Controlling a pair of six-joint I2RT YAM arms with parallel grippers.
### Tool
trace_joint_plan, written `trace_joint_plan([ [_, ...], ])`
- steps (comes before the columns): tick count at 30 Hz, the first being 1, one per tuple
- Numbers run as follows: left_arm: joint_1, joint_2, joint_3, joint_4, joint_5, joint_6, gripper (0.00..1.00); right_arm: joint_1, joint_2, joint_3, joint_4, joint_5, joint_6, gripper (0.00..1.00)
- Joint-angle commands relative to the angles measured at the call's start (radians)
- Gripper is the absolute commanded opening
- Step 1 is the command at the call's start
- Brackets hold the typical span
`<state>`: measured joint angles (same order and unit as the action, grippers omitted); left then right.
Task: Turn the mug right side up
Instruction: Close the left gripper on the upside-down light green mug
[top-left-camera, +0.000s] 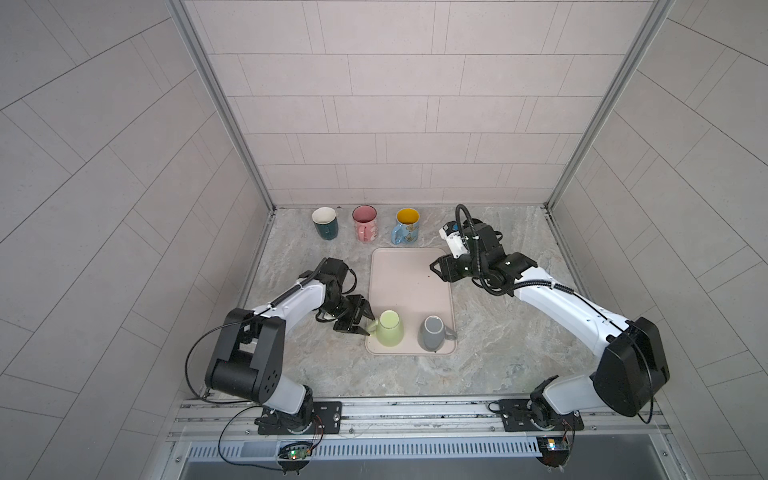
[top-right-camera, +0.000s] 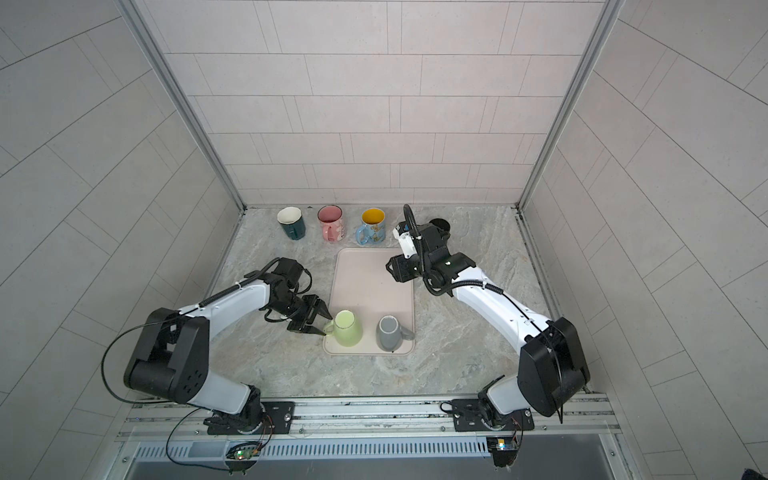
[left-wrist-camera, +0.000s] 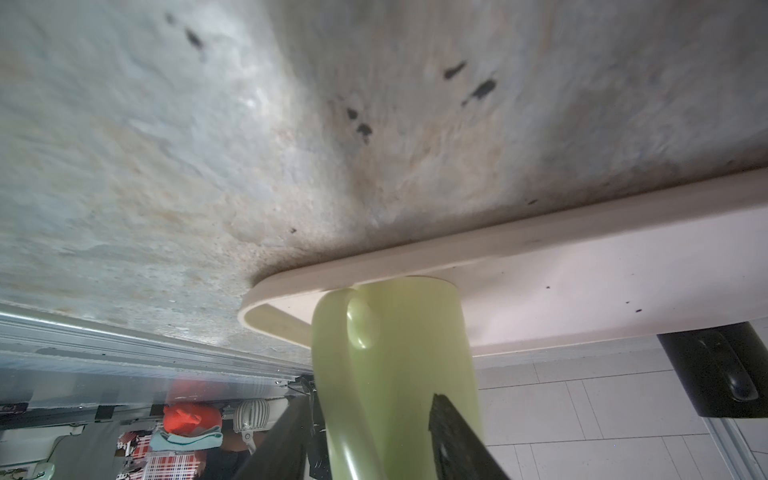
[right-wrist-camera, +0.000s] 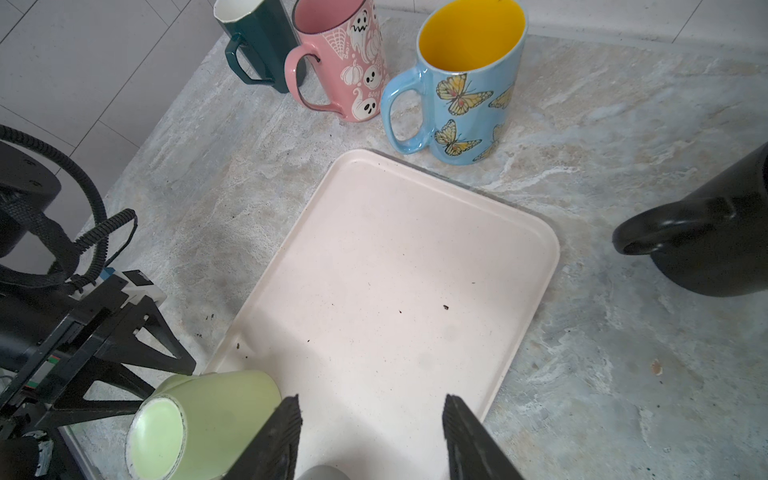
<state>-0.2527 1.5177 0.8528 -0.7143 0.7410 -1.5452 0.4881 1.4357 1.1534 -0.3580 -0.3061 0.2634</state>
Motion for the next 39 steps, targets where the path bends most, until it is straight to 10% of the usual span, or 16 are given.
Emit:
trace_joint_plan([
  [1,-0.009,0.018,0.026,-0.017,0.008,-0.014,0.51,-0.003,0.006,0.009,-0.013,0.009,0.002,0.56],
  [39,-0.054,0.066,0.025,0.195,0.061,-0.031,0.0,-0.009,0.026,0.0,-0.007,0.018,0.014,0.56],
])
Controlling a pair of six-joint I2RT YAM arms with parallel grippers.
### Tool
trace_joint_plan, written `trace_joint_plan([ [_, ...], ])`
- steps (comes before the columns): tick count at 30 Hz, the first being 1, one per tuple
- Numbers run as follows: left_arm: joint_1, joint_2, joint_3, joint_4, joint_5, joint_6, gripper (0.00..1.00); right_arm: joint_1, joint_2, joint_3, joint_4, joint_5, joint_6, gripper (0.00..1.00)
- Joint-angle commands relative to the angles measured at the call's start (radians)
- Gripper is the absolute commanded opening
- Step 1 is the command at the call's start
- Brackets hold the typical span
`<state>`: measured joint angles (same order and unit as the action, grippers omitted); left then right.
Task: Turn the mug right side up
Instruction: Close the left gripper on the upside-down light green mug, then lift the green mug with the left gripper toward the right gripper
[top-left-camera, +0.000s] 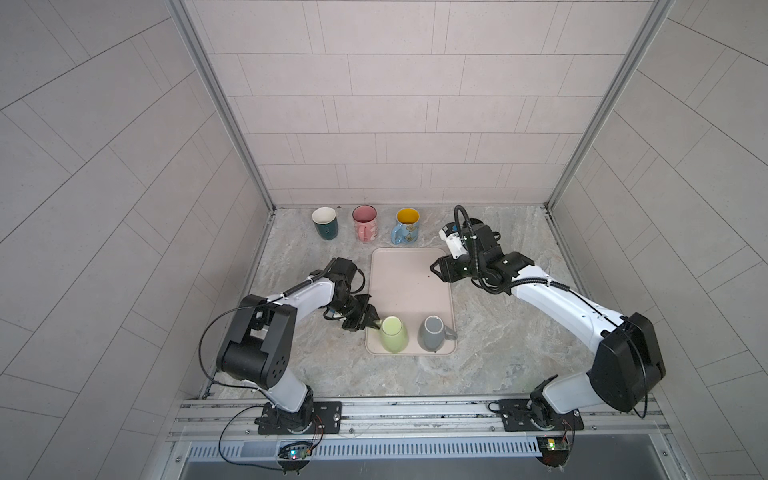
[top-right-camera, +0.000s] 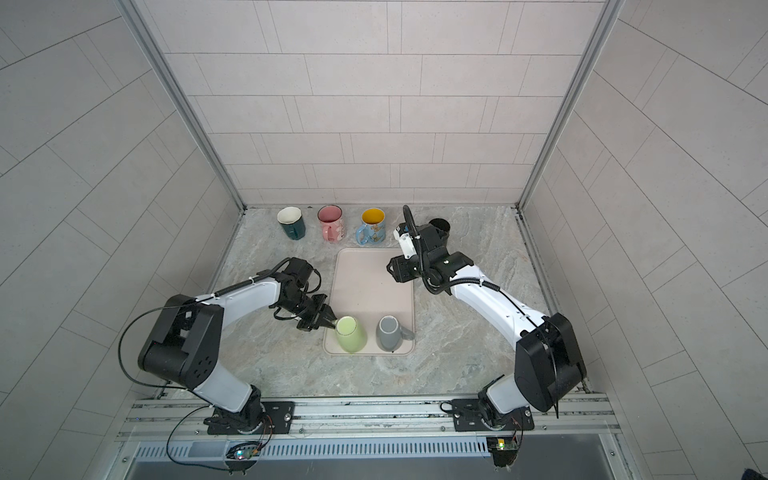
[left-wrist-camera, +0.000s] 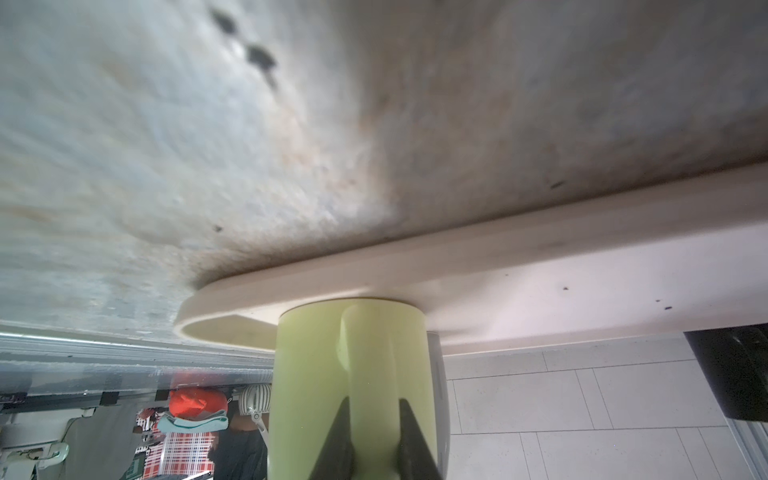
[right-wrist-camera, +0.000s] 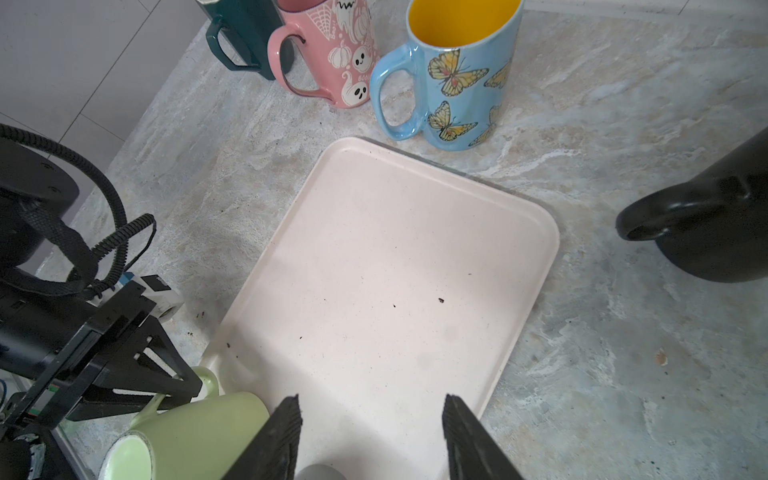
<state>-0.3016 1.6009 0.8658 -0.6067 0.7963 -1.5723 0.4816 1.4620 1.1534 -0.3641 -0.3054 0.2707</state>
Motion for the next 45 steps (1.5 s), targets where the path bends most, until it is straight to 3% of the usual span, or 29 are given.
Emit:
trace_joint_plan([
  [1,-0.006,-0.027,0.016,0.112,-0.001,0.0,0.0,-0.004,0.001,0.001,-0.001,0.017,0.006,0.56],
  [4,-0.004,-0.053,0.034,0.188,-0.023,0.033,0.0,-0.005,-0.001,0.004,-0.004,0.017,0.006,0.56],
  [12,-0.004,-0.097,0.136,0.202,-0.122,0.259,0.0,-0.005,-0.02,0.02,-0.033,0.03,-0.008,0.56],
  [18,-0.001,-0.173,0.112,0.411,-0.167,0.357,0.0,-0.005,-0.04,0.029,-0.045,0.035,-0.012,0.55],
  [22,-0.001,-0.221,0.102,0.545,-0.185,0.502,0.0,-0.005,-0.048,0.039,-0.045,0.014,-0.014,0.53],
  [29,-0.001,-0.293,0.087,0.703,-0.199,0.716,0.0,-0.012,-0.057,0.095,-0.032,-0.095,0.012,0.53],
  [38,-0.011,-0.441,-0.023,0.888,-0.35,0.92,0.0,-0.032,-0.064,0.158,0.075,-0.256,0.14,0.53],
  [42,-0.015,-0.462,-0.075,1.035,-0.312,0.921,0.0,-0.035,-0.044,0.154,0.166,-0.327,0.208,0.53],
  [45,-0.028,-0.452,-0.061,1.089,-0.217,0.955,0.0,-0.047,-0.02,0.157,0.223,-0.377,0.247,0.53],
])
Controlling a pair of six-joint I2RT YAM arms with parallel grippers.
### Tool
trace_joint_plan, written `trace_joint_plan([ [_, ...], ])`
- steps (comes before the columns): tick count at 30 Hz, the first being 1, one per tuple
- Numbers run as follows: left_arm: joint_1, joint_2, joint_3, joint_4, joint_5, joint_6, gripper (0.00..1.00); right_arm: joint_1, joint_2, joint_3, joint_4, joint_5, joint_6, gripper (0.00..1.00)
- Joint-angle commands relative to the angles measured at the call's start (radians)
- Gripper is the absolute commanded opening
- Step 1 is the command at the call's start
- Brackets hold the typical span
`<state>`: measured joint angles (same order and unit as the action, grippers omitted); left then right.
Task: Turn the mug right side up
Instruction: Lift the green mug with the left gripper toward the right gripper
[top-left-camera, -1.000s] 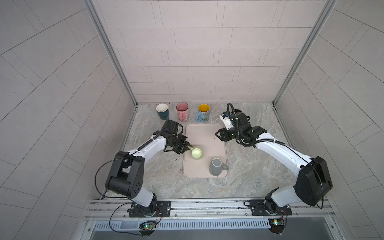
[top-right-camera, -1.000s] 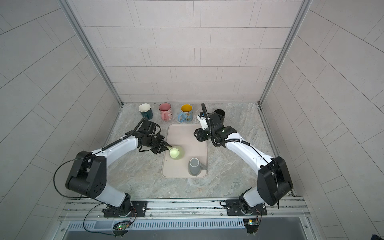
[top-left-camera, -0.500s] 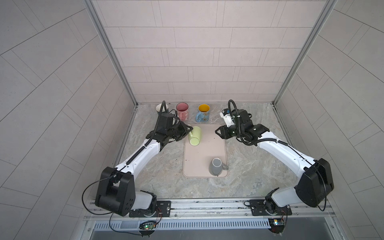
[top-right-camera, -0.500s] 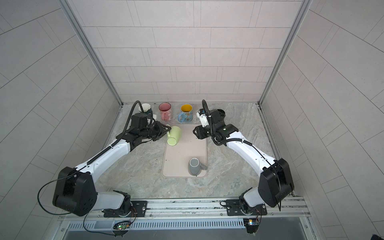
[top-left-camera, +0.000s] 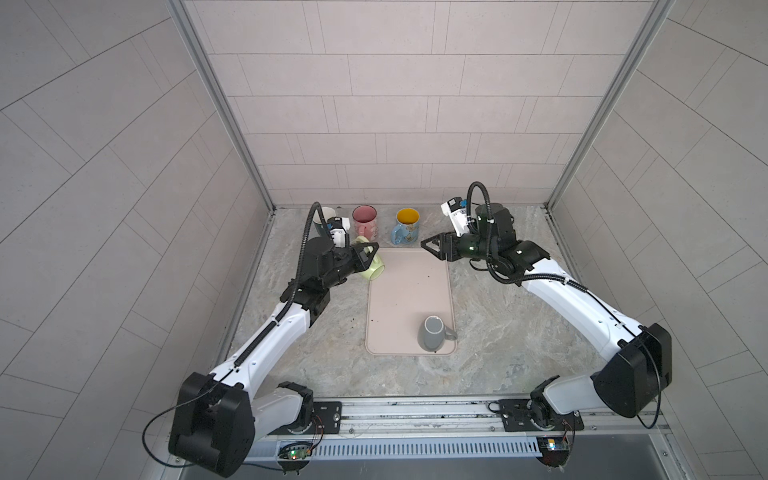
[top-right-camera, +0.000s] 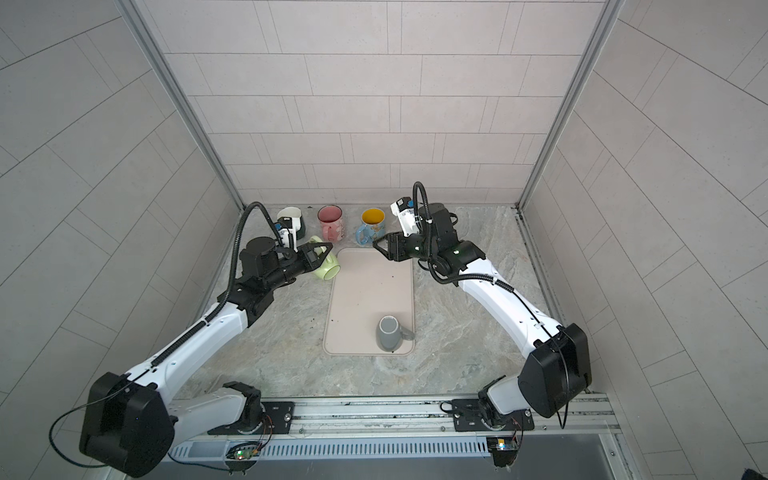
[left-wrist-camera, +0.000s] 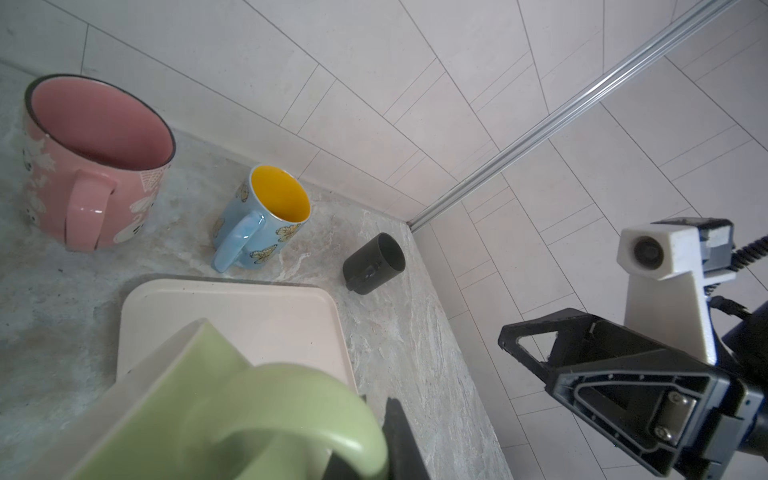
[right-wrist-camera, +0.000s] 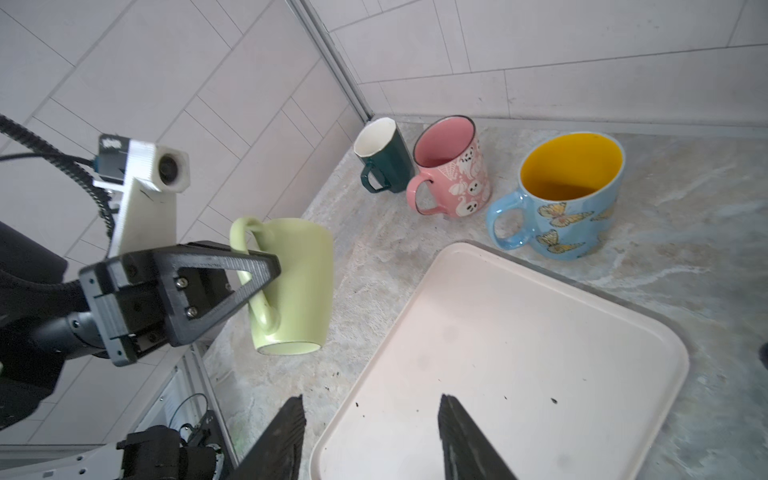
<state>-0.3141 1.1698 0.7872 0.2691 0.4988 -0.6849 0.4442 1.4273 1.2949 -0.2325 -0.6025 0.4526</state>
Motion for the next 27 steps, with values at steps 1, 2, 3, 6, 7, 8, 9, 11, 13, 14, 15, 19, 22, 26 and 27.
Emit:
trace_joint_plan([
  [1,-0.017,-0.017,0.021,0.233,0.114,0.079,0.0,-0.016,0.023,0.017,0.108,-0.098,0.076,0.53],
  [2,-0.02,-0.012,0.025,0.259,0.152,0.087,0.0,-0.023,0.031,0.017,0.13,-0.123,0.093,0.53],
  [3,-0.022,-0.008,0.026,0.291,0.18,0.095,0.0,-0.03,0.038,0.014,0.163,-0.15,0.114,0.53],
  [6,-0.033,-0.007,0.019,0.377,0.254,0.136,0.0,-0.05,0.064,0.01,0.261,-0.239,0.177,0.53],
  [7,-0.039,-0.007,0.019,0.391,0.279,0.155,0.0,-0.057,0.072,0.006,0.298,-0.262,0.205,0.53],
  [8,-0.046,-0.008,0.022,0.391,0.297,0.184,0.0,-0.065,0.08,0.001,0.342,-0.287,0.236,0.53],
  [9,-0.054,-0.012,0.025,0.387,0.317,0.216,0.0,-0.073,0.088,-0.005,0.389,-0.307,0.269,0.53],
  [11,-0.069,-0.019,0.032,0.355,0.341,0.275,0.0,-0.087,0.101,-0.015,0.47,-0.34,0.327,0.53],
  [13,-0.086,-0.028,0.038,0.306,0.352,0.341,0.0,-0.096,0.113,-0.018,0.544,-0.369,0.376,0.52],
  [14,-0.094,-0.033,0.041,0.276,0.353,0.374,0.0,-0.098,0.119,-0.019,0.583,-0.387,0.408,0.51],
  [15,-0.099,-0.034,0.043,0.251,0.351,0.401,0.0,-0.098,0.126,-0.018,0.619,-0.405,0.434,0.49],
  [19,-0.112,-0.033,0.048,0.205,0.356,0.458,0.0,-0.096,0.162,-0.009,0.756,-0.481,0.557,0.43],
  [22,-0.112,-0.031,0.053,0.202,0.349,0.477,0.0,-0.089,0.179,-0.014,0.828,-0.524,0.626,0.39],
  [26,-0.112,-0.027,0.068,0.177,0.331,0.514,0.0,-0.064,0.179,-0.026,0.86,-0.561,0.664,0.37],
  [27,-0.111,-0.025,0.073,0.175,0.33,0.521,0.0,-0.057,0.179,-0.027,0.854,-0.569,0.661,0.37],
])
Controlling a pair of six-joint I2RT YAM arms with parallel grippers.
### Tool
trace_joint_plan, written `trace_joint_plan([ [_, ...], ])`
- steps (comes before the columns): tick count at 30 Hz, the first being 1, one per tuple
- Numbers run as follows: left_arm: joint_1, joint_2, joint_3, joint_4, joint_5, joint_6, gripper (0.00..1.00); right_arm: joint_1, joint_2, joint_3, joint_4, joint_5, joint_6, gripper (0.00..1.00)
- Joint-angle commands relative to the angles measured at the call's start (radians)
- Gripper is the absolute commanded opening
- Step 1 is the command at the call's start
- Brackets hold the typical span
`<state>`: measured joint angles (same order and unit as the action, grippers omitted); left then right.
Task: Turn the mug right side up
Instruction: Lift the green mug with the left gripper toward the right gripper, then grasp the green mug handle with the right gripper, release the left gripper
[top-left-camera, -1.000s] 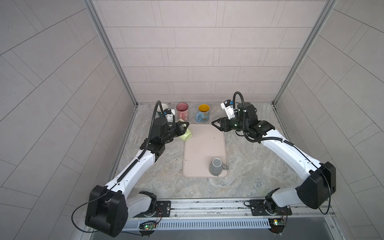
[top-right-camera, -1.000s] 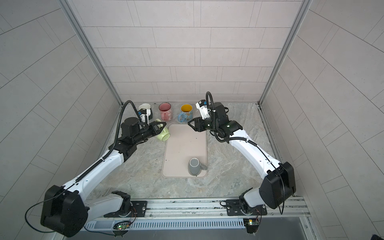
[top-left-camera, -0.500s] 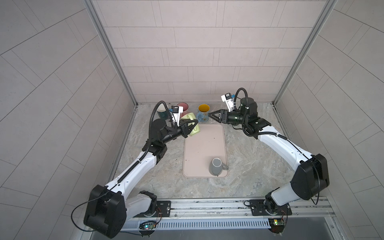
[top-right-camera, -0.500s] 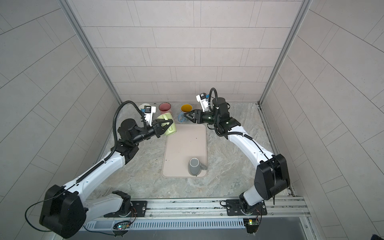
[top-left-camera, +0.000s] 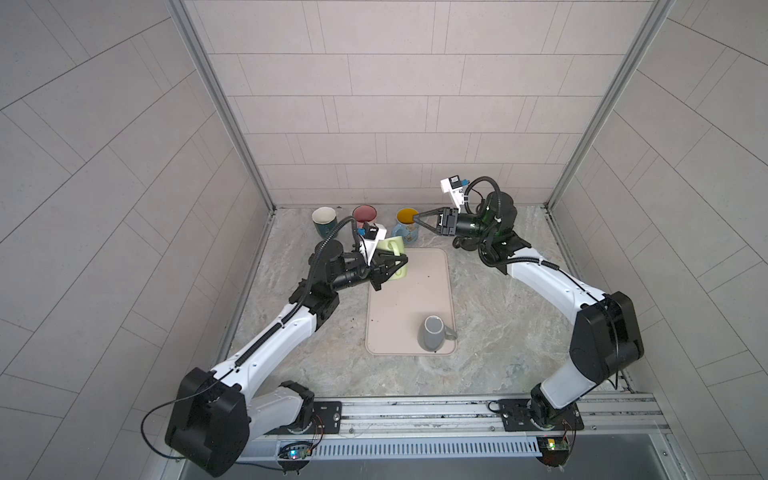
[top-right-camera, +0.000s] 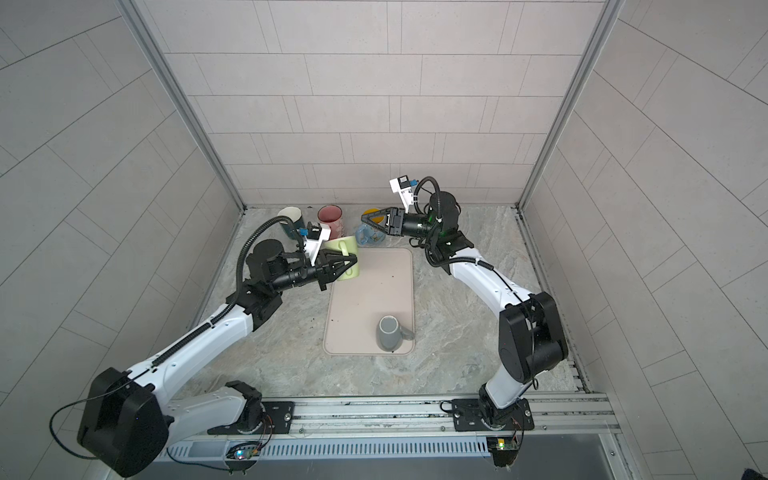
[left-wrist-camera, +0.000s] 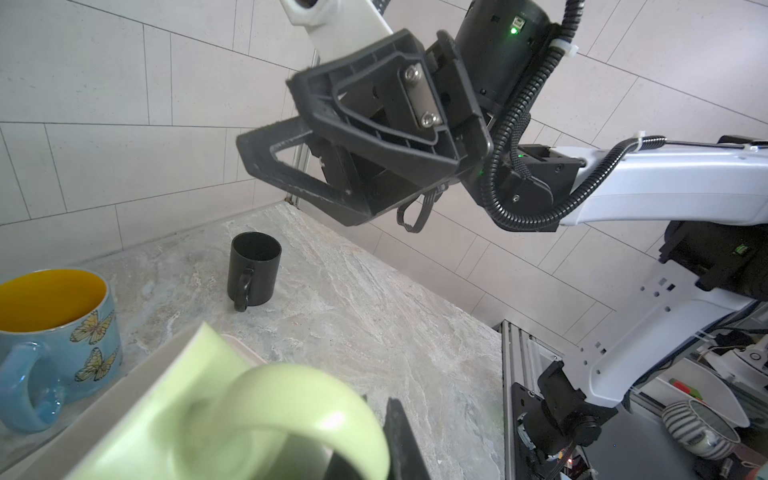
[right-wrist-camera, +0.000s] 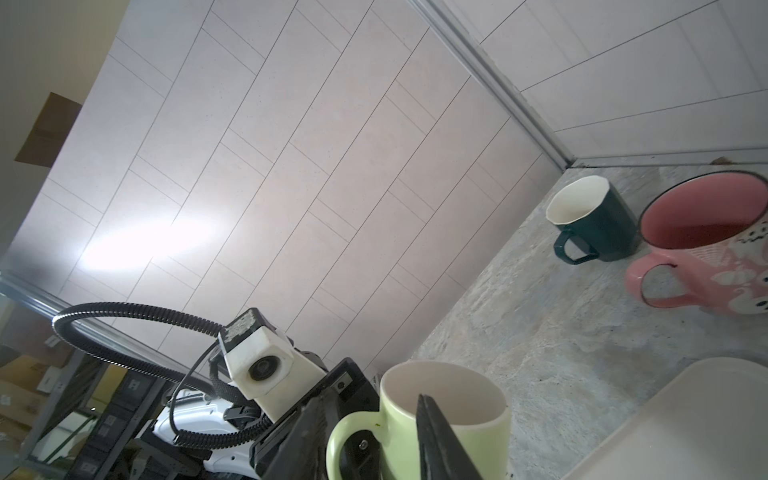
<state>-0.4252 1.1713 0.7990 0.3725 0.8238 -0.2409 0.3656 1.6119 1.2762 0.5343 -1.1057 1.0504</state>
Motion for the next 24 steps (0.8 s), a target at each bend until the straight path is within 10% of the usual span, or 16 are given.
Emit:
trace_joint_plan([
  [1,-0.001,-0.024,0.066,0.069,0.003,0.081,0.0,0.03,-0.006,-0.011,0.079,-0.077,0.061,0.37],
  [24,-0.001,-0.017,0.094,0.06,0.0,0.108,0.0,0.143,0.038,-0.024,-0.01,-0.138,0.026,0.31],
])
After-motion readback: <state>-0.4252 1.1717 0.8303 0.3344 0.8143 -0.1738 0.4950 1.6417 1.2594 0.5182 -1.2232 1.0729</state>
